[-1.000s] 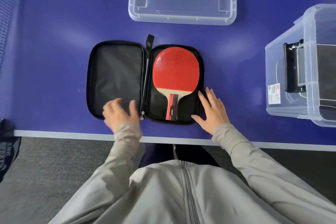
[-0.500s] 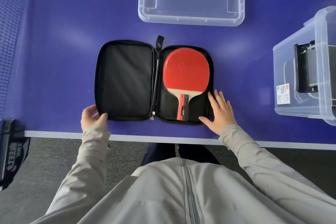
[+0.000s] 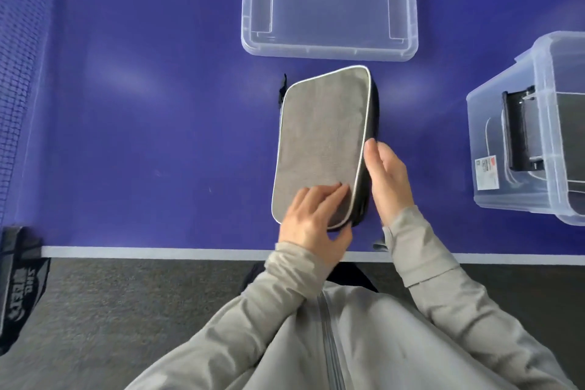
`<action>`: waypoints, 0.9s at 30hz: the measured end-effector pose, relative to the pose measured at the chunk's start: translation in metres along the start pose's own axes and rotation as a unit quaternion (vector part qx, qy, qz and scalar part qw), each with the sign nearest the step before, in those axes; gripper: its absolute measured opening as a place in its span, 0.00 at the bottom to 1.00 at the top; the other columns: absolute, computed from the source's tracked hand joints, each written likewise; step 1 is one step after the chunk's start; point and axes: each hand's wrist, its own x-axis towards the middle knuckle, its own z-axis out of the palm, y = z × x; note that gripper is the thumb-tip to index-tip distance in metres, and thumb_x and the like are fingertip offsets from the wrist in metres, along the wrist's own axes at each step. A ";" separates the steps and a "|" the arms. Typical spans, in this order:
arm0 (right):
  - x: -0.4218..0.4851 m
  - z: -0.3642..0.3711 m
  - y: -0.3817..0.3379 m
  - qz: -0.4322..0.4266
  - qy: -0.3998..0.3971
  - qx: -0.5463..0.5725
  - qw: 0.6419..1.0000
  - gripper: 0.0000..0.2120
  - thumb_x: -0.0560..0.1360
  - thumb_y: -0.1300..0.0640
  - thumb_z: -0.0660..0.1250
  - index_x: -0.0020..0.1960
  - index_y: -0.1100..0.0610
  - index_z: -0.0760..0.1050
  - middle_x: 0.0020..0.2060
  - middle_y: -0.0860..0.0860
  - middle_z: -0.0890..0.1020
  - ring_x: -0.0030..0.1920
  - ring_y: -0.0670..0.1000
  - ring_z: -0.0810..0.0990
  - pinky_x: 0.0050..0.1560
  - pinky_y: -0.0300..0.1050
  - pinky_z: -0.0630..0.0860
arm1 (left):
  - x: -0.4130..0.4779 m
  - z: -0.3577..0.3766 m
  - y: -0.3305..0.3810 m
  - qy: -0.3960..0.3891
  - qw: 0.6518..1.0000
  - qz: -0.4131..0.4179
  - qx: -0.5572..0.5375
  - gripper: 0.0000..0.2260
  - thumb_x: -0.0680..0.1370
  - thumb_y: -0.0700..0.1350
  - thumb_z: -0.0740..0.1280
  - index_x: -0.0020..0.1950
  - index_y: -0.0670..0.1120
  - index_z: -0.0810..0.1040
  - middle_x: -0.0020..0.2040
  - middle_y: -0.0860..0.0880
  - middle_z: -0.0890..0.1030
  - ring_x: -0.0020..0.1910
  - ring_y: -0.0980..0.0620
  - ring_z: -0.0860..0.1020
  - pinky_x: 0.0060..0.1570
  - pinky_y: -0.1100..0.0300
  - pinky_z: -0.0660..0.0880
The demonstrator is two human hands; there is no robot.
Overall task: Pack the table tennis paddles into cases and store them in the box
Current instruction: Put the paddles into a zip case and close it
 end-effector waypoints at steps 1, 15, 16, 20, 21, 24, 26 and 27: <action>0.003 0.000 0.001 0.012 0.012 -0.018 1.000 0.10 0.76 0.47 0.65 0.44 0.53 0.72 0.38 0.47 0.75 0.38 0.42 0.73 0.43 0.37 0.70 | 0.002 0.007 0.001 -0.012 1.000 0.014 0.010 0.23 0.65 0.40 0.74 0.59 0.41 0.80 0.52 0.45 0.82 0.47 0.42 0.79 0.47 0.53 0.78; 0.036 -0.013 0.071 0.156 0.049 -0.051 0.985 0.27 0.73 0.60 0.69 0.69 0.54 0.64 0.63 0.54 0.74 0.61 0.53 0.74 0.64 0.48 0.71 | 0.088 -0.004 -0.106 -0.057 0.876 -0.451 -0.162 0.33 0.71 0.54 0.72 0.72 0.48 0.64 0.65 0.50 0.72 0.52 0.52 0.73 0.56 0.49 0.75; 0.036 -0.012 0.071 0.147 0.046 -0.042 0.987 0.29 0.74 0.62 0.68 0.72 0.52 0.61 0.65 0.53 0.72 0.63 0.52 0.72 0.66 0.49 0.69 | 0.095 -0.002 -0.105 -0.068 0.869 -0.460 -0.172 0.33 0.71 0.55 0.72 0.72 0.48 0.63 0.65 0.51 0.72 0.52 0.51 0.73 0.55 0.50 0.74; 0.039 -0.010 0.076 0.132 0.022 -0.061 0.989 0.29 0.76 0.63 0.64 0.74 0.50 0.60 0.71 0.51 0.67 0.71 0.51 0.66 0.72 0.51 0.63 | 0.111 0.006 -0.097 -0.095 0.850 -0.484 -0.184 0.32 0.70 0.55 0.73 0.69 0.47 0.66 0.62 0.51 0.73 0.51 0.49 0.74 0.49 0.55 0.70; 0.040 -0.011 0.077 0.139 0.020 -0.055 0.989 0.28 0.77 0.63 0.63 0.74 0.50 0.61 0.71 0.51 0.67 0.71 0.51 0.65 0.72 0.52 0.63 | 0.113 0.008 -0.097 -0.093 0.852 -0.485 -0.177 0.32 0.69 0.55 0.74 0.68 0.47 0.67 0.61 0.50 0.74 0.50 0.49 0.73 0.49 0.56 0.69; 0.045 -0.015 0.079 0.158 0.010 -0.045 0.986 0.27 0.77 0.64 0.62 0.74 0.50 0.61 0.71 0.52 0.68 0.70 0.51 0.66 0.72 0.53 0.64 | 0.115 0.011 -0.096 -0.098 0.846 -0.493 -0.175 0.30 0.66 0.56 0.76 0.63 0.45 0.71 0.54 0.50 0.77 0.46 0.49 0.76 0.45 0.57 0.72; 0.049 -0.017 0.079 0.165 0.003 -0.044 0.985 0.27 0.77 0.64 0.61 0.74 0.50 0.62 0.70 0.52 0.68 0.70 0.52 0.68 0.71 0.53 0.64 | 0.114 0.011 -0.095 -0.125 0.842 -0.492 -0.182 0.27 0.65 0.57 0.76 0.57 0.45 0.74 0.46 0.50 0.78 0.38 0.50 0.76 0.35 0.59 0.72; 0.051 -0.018 0.080 0.167 -0.002 -0.044 0.985 0.27 0.77 0.65 0.60 0.74 0.50 0.62 0.70 0.53 0.68 0.69 0.53 0.68 0.71 0.54 0.64 | 0.114 0.011 -0.094 -0.133 0.841 -0.491 -0.185 0.26 0.65 0.56 0.77 0.55 0.45 0.73 0.44 0.50 0.78 0.35 0.51 0.75 0.32 0.59 0.71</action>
